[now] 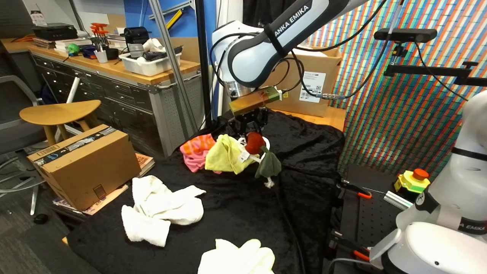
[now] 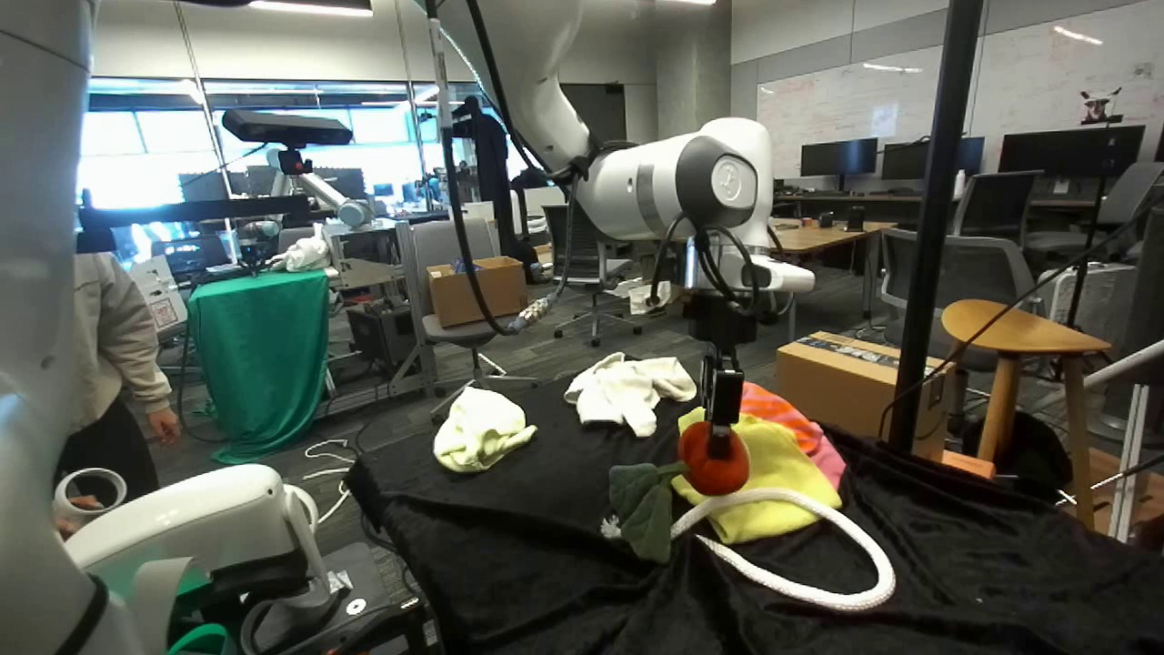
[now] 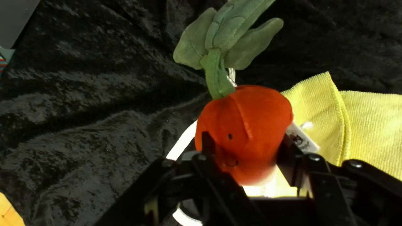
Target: Pile the things on the table onto the pink shirt
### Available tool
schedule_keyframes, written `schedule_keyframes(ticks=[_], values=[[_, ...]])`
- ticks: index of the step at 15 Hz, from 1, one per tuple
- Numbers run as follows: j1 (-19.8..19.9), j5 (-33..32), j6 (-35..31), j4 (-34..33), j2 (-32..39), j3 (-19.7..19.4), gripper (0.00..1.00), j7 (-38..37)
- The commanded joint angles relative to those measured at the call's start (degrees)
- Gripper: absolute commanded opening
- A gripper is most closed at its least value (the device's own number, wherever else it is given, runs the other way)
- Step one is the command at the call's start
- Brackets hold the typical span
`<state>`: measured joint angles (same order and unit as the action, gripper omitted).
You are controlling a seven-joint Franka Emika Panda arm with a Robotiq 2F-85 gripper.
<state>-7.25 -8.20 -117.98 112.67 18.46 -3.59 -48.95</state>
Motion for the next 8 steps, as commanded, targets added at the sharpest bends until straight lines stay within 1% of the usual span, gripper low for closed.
schedule_keyframes(ticks=[1, 2, 3, 4, 8], values=[[-0.14, -0.20, 1.59, -1.20, 0.45, 0.55, 0.84, -0.92], [-0.15, -0.16, 1.59, -1.13, 0.46, 0.63, 0.93, -0.88], [-0.19, -0.16, 1.63, -1.03, 0.43, 0.68, 0.98, -0.91], [-0.21, -0.14, 1.66, -0.98, 0.46, 0.72, 1.00, -0.93], [-0.33, -0.07, 1.74, -0.53, 0.04, 0.98, 1.00, -0.73]])
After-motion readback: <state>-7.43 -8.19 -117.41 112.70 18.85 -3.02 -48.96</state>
